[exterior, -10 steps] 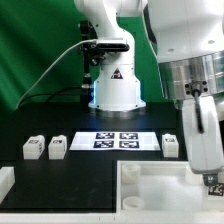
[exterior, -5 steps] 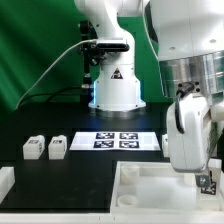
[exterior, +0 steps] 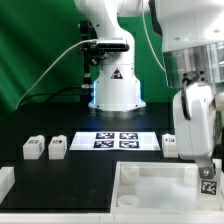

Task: Assemble one leg

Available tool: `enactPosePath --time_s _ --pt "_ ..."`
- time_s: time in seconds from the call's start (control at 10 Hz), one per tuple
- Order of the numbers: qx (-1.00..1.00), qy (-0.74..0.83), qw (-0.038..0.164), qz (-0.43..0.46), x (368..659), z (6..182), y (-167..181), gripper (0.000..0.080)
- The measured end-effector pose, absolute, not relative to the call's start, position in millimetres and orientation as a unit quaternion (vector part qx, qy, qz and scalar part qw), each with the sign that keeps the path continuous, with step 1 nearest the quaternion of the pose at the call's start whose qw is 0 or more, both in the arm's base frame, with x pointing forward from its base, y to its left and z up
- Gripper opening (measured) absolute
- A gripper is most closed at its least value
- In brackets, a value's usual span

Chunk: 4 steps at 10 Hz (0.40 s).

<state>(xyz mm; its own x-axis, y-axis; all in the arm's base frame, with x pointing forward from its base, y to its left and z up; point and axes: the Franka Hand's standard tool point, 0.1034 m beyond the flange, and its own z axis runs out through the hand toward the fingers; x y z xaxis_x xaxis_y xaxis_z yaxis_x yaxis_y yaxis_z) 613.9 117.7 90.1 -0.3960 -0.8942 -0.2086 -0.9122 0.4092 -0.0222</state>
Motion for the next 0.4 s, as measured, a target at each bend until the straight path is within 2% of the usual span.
enactPosePath --time_s 0.4 --pt "-0.544 0.833 0.093 0.048 612.7 89.1 118.5 0.0649"
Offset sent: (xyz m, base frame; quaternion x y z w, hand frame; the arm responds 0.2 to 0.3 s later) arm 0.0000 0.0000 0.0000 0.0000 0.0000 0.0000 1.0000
